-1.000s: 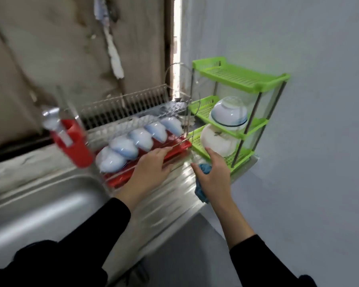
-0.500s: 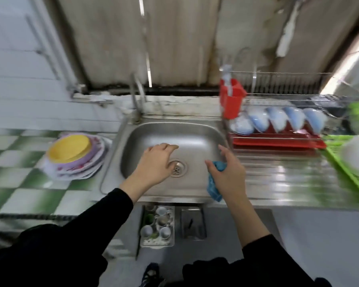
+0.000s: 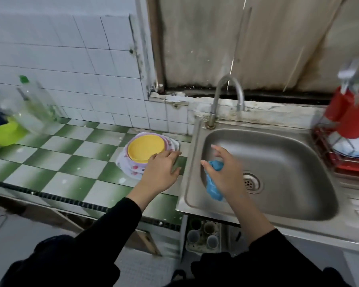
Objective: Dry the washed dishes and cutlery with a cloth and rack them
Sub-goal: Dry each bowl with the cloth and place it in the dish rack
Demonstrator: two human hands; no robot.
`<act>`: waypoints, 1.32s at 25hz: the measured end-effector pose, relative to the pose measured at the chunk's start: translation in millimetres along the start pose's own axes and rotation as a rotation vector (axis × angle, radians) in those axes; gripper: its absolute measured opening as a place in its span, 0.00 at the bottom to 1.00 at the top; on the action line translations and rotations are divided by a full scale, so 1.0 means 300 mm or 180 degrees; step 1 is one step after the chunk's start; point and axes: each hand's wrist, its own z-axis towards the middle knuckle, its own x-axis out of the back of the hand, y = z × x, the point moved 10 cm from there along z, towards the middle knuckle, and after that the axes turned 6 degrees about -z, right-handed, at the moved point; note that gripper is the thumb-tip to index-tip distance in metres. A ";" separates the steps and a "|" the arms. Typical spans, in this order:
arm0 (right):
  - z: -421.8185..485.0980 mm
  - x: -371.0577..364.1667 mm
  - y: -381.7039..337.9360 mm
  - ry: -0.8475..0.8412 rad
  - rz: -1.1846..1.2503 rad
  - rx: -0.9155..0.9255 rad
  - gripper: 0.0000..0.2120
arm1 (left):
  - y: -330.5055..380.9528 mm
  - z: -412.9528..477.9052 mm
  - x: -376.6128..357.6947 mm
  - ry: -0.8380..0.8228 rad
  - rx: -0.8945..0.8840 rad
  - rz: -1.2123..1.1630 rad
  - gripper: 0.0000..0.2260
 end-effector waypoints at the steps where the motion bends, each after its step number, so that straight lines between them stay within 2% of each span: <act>1: 0.024 -0.057 -0.027 -0.0048 -0.0005 0.0007 0.25 | -0.065 0.014 0.005 -0.0021 0.0038 -0.0030 0.22; 5: 0.110 -0.210 -0.096 -0.0158 -0.0003 -0.0079 0.24 | -0.262 0.077 -0.006 -0.0169 0.0240 -0.0182 0.22; 11: 0.242 -0.380 -0.171 -0.0358 -0.0136 -0.0051 0.23 | -0.483 0.172 -0.126 -0.0804 0.0584 -0.0147 0.24; 14: 0.287 -0.474 -0.164 -0.0548 -0.0184 -0.0097 0.23 | -0.546 0.196 -0.184 -0.1041 0.0711 -0.0245 0.28; 17: 0.326 -0.565 -0.135 -0.0758 -0.0285 -0.0138 0.23 | -0.571 0.210 -0.225 -0.1156 0.0681 -0.0216 0.26; 21: 0.360 -0.684 -0.082 -0.1259 -0.0437 -0.0138 0.23 | -0.584 0.219 -0.223 -0.0859 0.0638 -0.0326 0.23; 25: 0.381 -0.753 -0.056 -0.1591 -0.0754 0.0287 0.23 | -0.597 0.217 -0.198 -0.0404 0.0823 -0.0939 0.21; 28: 0.406 -0.762 -0.035 -0.1682 -0.0781 0.0429 0.20 | -0.628 0.214 -0.180 -0.0189 0.1124 -0.1281 0.21; 33: 0.444 -0.789 -0.052 -0.1823 -0.1163 0.0867 0.16 | -0.626 0.223 -0.145 0.0031 0.1201 -0.1434 0.20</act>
